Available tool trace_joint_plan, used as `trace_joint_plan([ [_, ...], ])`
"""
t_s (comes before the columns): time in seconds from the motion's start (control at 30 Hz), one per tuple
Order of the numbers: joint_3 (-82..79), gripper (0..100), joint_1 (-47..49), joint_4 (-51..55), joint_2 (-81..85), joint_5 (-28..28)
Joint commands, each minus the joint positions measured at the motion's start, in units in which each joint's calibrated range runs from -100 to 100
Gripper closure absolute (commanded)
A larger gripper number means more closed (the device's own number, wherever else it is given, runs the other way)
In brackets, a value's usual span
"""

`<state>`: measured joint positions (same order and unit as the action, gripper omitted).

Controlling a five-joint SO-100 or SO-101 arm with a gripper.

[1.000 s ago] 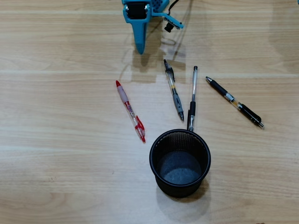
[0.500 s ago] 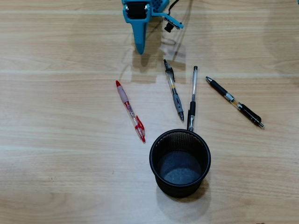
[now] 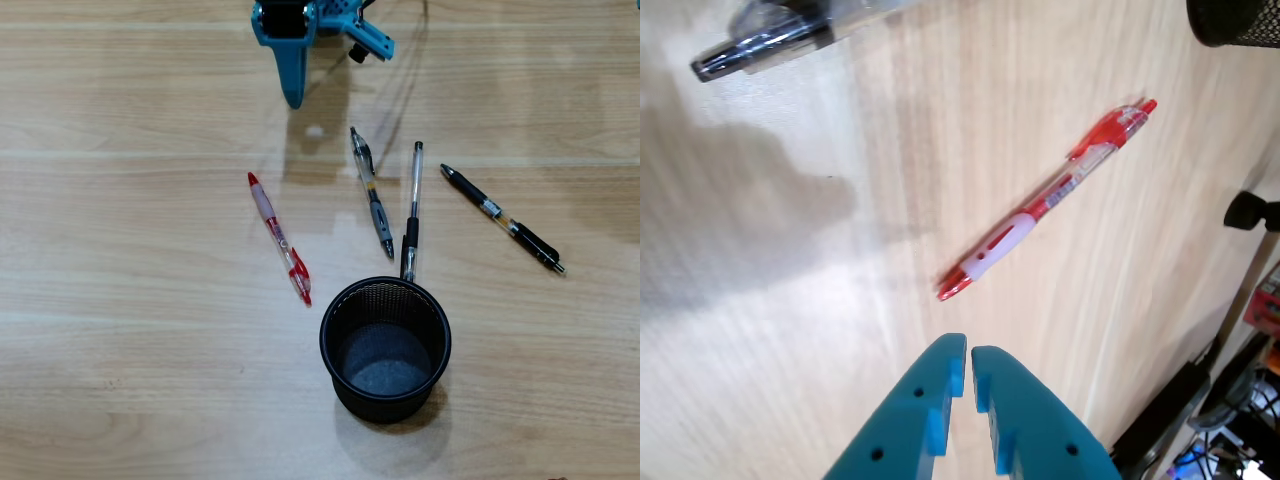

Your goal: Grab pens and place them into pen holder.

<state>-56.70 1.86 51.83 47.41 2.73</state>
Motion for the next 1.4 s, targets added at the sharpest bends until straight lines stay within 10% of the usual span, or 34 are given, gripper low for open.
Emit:
trace_joint_plan([
  [0.0, 8.64, 98, 0.75, -1.04, -5.41, 0.46],
  [0.6, 39.87, 98, -0.62, 0.69, -37.43, 15.75],
  [1.07, 79.32, 97, -4.56, 36.05, -60.61, 35.65],
  [1.37, 87.83, 97, -4.28, 38.87, -71.23, 39.0],
])
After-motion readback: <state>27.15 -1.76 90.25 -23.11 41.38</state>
